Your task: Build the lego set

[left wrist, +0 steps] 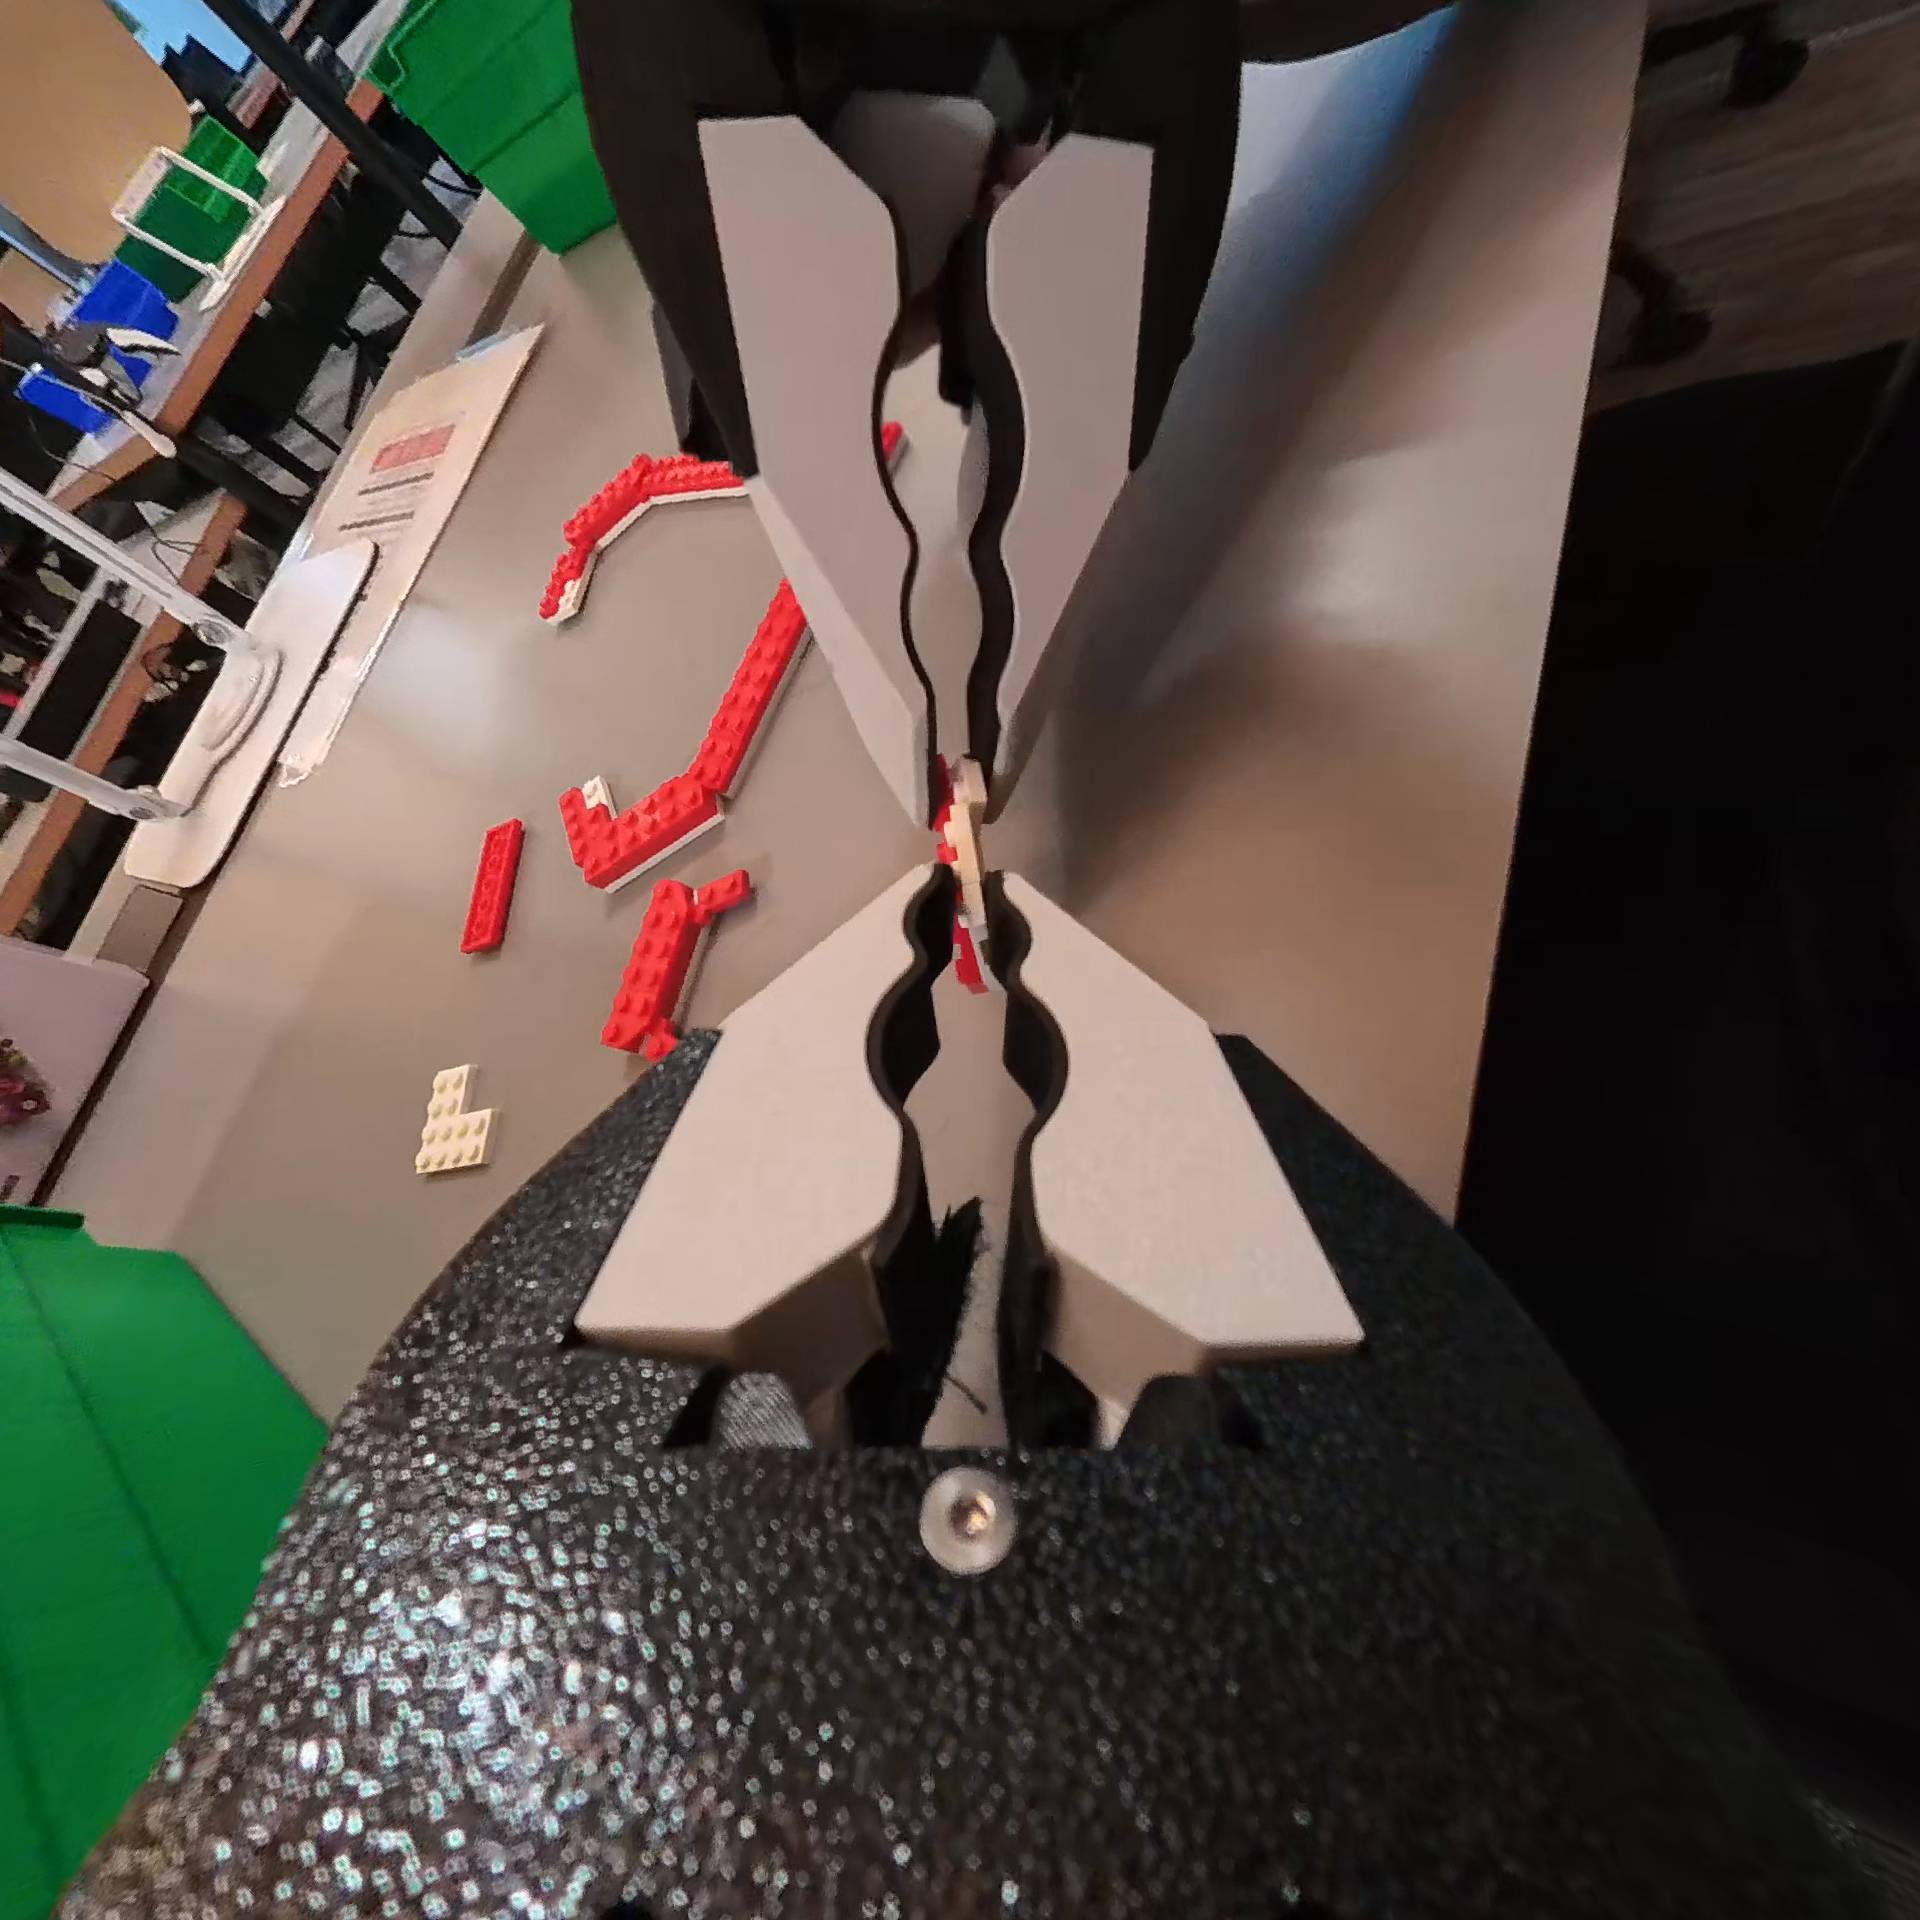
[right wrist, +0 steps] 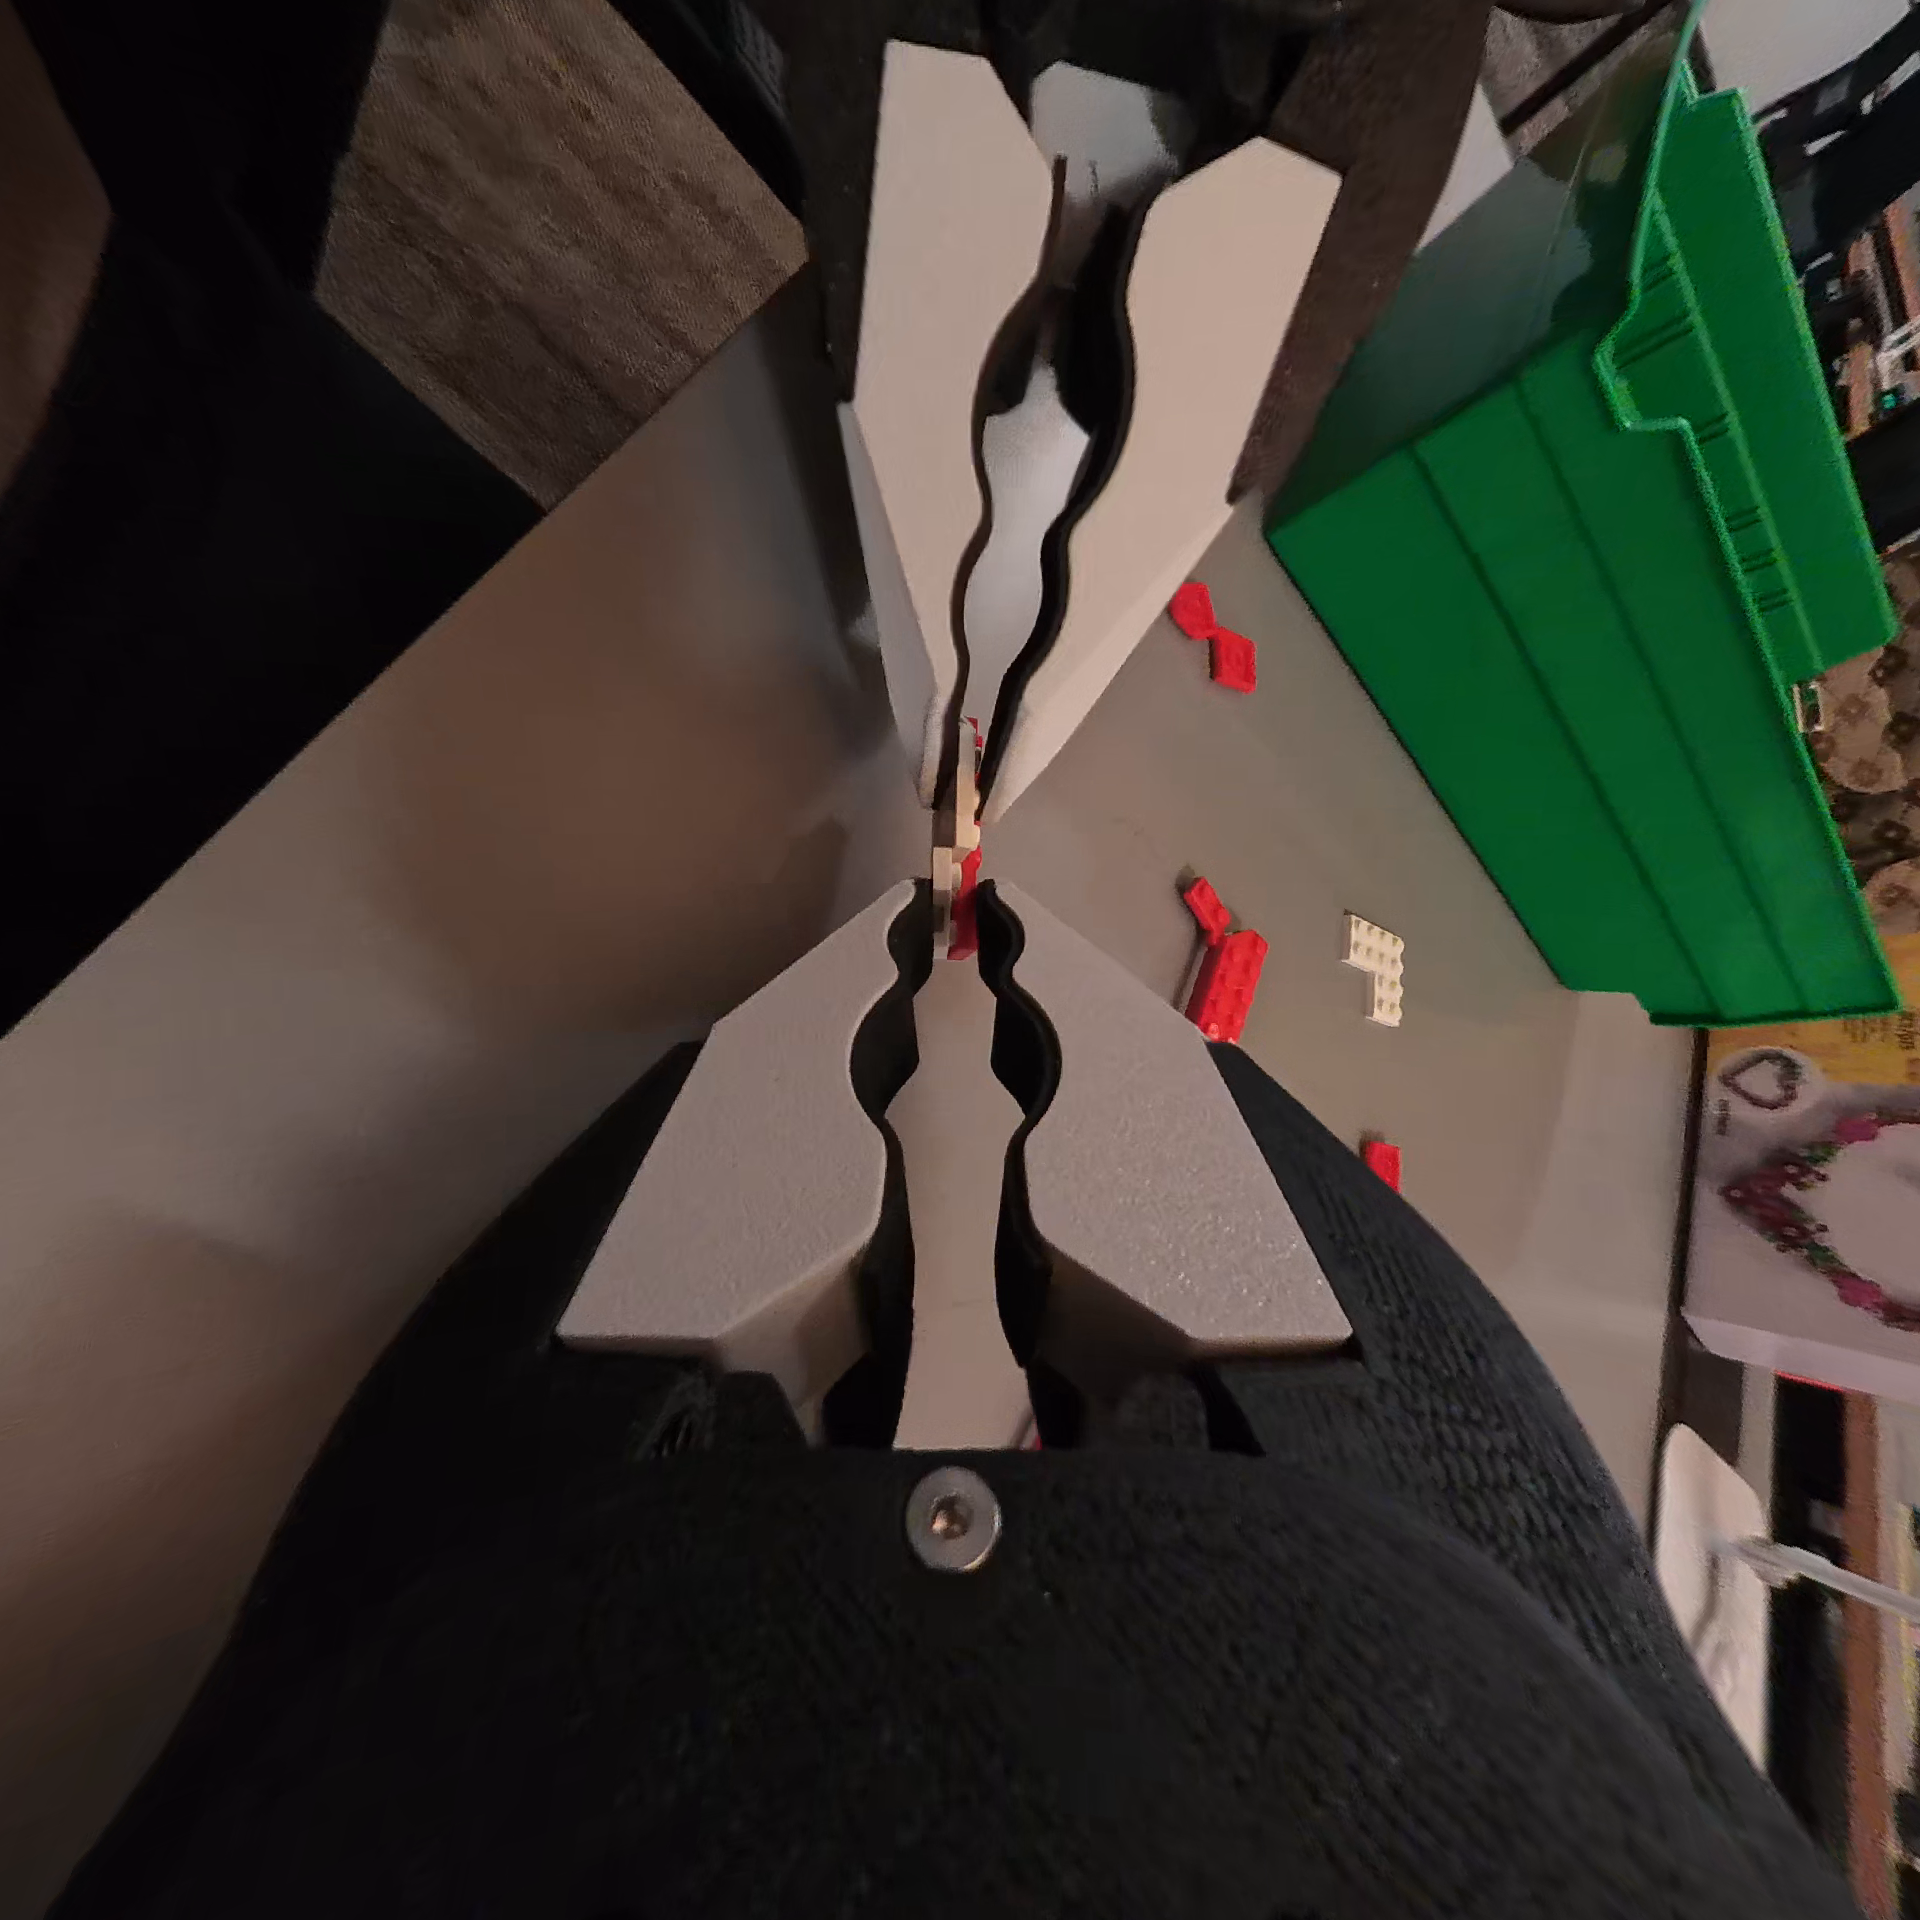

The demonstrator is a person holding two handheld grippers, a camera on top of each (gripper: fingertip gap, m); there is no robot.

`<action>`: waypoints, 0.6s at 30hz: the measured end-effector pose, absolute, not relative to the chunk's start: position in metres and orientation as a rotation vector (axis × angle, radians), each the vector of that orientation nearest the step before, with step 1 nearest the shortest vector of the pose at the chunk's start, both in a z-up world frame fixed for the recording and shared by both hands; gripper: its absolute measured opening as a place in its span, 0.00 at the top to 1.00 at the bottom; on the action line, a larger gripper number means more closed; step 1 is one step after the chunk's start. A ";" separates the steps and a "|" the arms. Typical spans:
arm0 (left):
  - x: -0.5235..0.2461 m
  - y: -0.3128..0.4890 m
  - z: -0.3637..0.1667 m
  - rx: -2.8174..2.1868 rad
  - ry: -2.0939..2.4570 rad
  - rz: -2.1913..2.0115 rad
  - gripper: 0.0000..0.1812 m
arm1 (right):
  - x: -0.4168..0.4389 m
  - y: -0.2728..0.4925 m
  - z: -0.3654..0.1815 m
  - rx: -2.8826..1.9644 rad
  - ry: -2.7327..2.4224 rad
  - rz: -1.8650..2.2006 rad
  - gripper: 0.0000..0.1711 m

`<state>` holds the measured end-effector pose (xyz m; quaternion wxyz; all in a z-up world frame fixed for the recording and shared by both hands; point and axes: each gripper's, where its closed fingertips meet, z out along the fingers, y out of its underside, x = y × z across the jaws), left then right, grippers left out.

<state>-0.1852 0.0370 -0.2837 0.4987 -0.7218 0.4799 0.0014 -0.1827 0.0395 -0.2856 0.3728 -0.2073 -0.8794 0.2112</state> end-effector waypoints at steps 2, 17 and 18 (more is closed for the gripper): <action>-0.185 0.036 -0.284 -1.735 1.171 0.009 0.98 | -0.183 0.039 -0.286 -0.571 -2.256 0.584 0.96; -0.184 0.036 -0.285 -1.672 1.214 0.057 0.98 | -0.182 0.038 -0.287 -0.542 -2.264 0.586 0.97; -0.187 0.038 -0.284 -1.675 1.197 0.075 0.98 | -0.184 0.039 -0.286 -0.532 -2.240 0.575 0.97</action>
